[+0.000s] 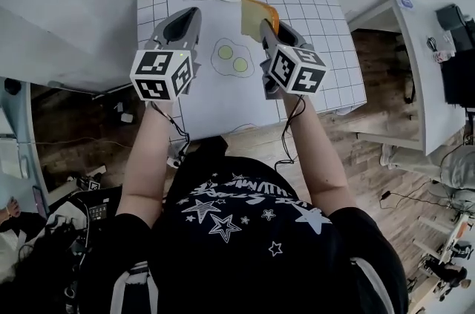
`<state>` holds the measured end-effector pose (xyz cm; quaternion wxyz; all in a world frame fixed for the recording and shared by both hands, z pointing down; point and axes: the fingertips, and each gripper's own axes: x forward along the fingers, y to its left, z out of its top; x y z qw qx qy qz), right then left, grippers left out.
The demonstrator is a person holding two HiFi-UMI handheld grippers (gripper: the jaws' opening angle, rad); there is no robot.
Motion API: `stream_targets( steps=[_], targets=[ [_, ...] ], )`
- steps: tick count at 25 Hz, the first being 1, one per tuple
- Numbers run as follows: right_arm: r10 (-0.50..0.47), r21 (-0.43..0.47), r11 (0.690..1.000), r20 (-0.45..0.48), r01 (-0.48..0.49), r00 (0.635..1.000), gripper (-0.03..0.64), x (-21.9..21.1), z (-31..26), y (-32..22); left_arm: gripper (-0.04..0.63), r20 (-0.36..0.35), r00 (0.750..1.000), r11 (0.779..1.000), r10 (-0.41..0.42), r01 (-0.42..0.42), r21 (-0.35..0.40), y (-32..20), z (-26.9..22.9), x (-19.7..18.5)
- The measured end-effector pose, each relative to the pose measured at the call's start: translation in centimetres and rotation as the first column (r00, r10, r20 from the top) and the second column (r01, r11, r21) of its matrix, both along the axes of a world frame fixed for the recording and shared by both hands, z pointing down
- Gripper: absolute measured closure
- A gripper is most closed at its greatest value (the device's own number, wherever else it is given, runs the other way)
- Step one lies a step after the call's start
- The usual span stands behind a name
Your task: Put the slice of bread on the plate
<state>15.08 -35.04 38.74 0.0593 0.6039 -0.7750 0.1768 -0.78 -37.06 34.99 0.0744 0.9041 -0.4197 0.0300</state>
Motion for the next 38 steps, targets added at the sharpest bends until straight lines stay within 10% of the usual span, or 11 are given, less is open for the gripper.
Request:
stream_targets(
  steps=[18, 32, 38],
  targets=[
    [-0.064, -0.051, 0.998, -0.366, 0.049, 0.929, 0.522, -0.9, 2.6, -11.1, 0.586, 0.046, 0.998, 0.991, 0.034, -0.027, -0.135, -8.5, 6.7, -2.2],
    [-0.235, -0.051, 0.962, -0.665, 0.27, 0.709, 0.522, -1.7, 5.3, -17.5, 0.586, 0.075, 0.993, 0.977, -0.089, 0.102, -0.189, -10.7, 7.7, -4.4],
    [-0.282, -0.098, 0.923, -0.83, 0.373, 0.481, 0.522, -2.4, 8.2, -20.2, 0.586, 0.127, 0.988, 0.972, -0.091, 0.116, -0.206, -12.4, 7.9, -3.5]
  ],
)
